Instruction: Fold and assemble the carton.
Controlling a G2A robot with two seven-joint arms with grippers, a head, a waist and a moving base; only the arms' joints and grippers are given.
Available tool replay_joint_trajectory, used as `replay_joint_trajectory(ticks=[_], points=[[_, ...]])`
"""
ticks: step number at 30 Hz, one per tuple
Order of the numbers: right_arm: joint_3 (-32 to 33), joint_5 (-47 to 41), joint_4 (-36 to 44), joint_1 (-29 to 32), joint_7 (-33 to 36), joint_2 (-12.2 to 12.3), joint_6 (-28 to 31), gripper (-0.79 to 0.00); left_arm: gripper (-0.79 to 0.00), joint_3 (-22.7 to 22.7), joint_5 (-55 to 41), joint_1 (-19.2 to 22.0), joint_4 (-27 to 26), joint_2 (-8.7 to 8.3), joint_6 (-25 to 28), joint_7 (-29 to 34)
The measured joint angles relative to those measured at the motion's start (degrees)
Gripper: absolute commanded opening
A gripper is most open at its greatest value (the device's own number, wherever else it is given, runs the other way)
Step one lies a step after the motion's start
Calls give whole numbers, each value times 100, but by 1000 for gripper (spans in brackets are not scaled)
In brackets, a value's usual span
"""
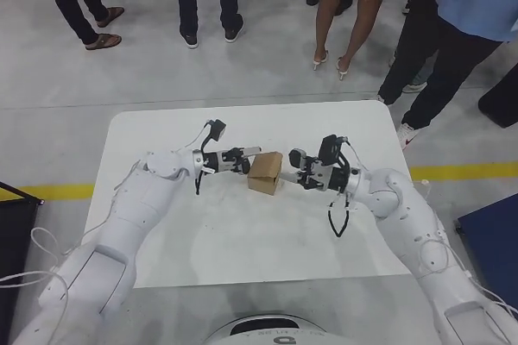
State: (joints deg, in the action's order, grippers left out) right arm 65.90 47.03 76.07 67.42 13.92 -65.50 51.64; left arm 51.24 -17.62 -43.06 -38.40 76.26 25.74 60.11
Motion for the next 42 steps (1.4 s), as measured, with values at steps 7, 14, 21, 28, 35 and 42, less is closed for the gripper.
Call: replay_joint_trajectory(ticks=[7, 14, 21, 28, 35, 42], points=[[-288, 58, 153, -57, 246, -47, -349, -280, 0, 14, -59, -42, -52, 15, -4, 46], [-531, 100, 144, -185, 332, -98, -557, -274, 0, 29, -51, -99, -106, 19, 20, 40], [-729, -96, -7, -334, 413, -168, -895, -299, 0, 47, 14, -153, -187, 12, -1, -12], [-770, -423, -118, -383, 500, -196, -1066, -425, 0, 70, 99, -214, -316, -3, -48, -76], [-721, -815, -229, -395, 659, -208, -1367, -785, 0, 120, 178, -283, -463, -30, -89, -128], [-671, -1341, -276, -400, 1000, -214, -1634, -785, 0, 220, 230, -351, -591, -82, -124, -139]])
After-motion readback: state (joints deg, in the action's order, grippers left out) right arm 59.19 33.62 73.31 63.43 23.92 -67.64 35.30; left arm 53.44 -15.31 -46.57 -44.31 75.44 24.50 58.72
